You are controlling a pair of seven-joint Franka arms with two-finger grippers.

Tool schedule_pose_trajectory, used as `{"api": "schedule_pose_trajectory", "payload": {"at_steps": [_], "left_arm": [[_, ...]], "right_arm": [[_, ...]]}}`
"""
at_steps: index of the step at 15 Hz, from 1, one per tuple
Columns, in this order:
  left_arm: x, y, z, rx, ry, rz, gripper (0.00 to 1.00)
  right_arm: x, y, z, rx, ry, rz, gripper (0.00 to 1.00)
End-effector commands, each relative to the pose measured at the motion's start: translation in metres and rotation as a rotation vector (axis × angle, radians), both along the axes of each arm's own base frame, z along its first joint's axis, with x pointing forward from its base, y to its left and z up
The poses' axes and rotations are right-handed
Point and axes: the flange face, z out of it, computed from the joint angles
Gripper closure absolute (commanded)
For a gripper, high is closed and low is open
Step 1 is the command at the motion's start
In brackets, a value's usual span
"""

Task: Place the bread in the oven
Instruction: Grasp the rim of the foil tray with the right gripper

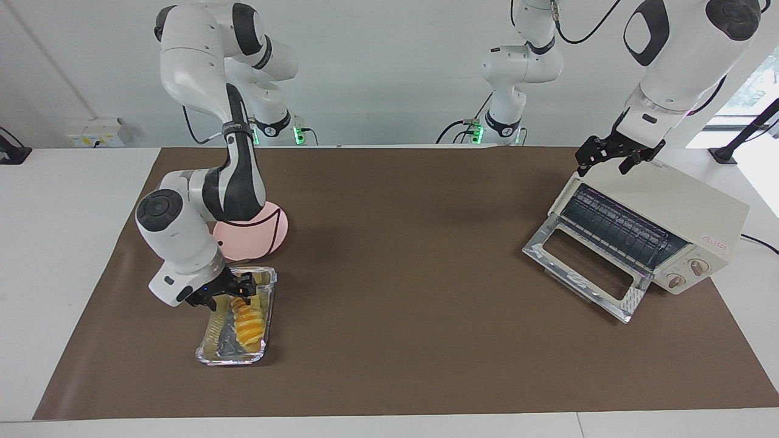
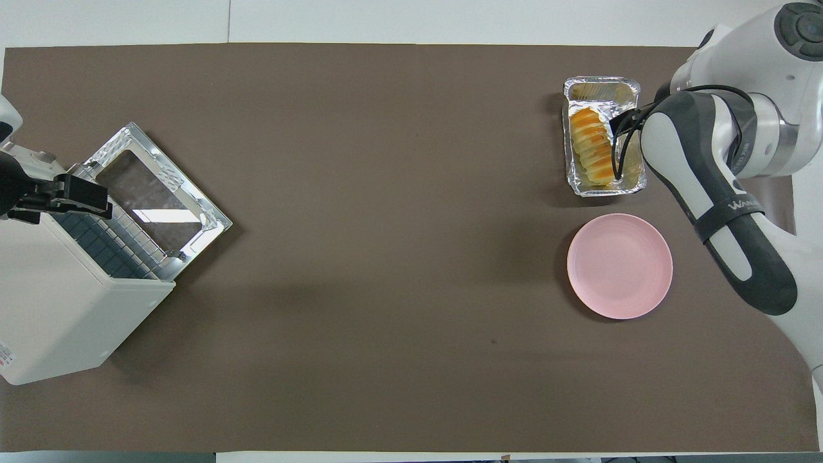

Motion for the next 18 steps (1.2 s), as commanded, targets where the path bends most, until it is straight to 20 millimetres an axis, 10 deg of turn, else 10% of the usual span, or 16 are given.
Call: {"api": "schedule_pose_trajectory", "payload": {"at_steps": [1, 7, 13, 18], "left_arm": [[0.002, 0.000, 0.002, 0.002, -0.009, 0.000, 0.00], [0.002, 0.001, 0.002, 0.000, -0.009, -0.002, 0.00], [0.002, 0.000, 0.004, -0.001, -0.016, -0.002, 0.00], [0.003, 0.004, 0.005, -0.001, -0.020, 0.002, 0.00]], "right_arm": [[-0.001, -0.023, -0.023, -0.006, -0.016, 0.043, 0.00], [-0.004, -0.026, -0.058, -0.005, -0.064, 0.041, 0.12], [-0.012, -0.021, -0.072, 0.011, -0.076, 0.019, 1.00], [-0.011, -0.018, -0.068, 0.012, -0.071, 0.006, 1.00]]}}
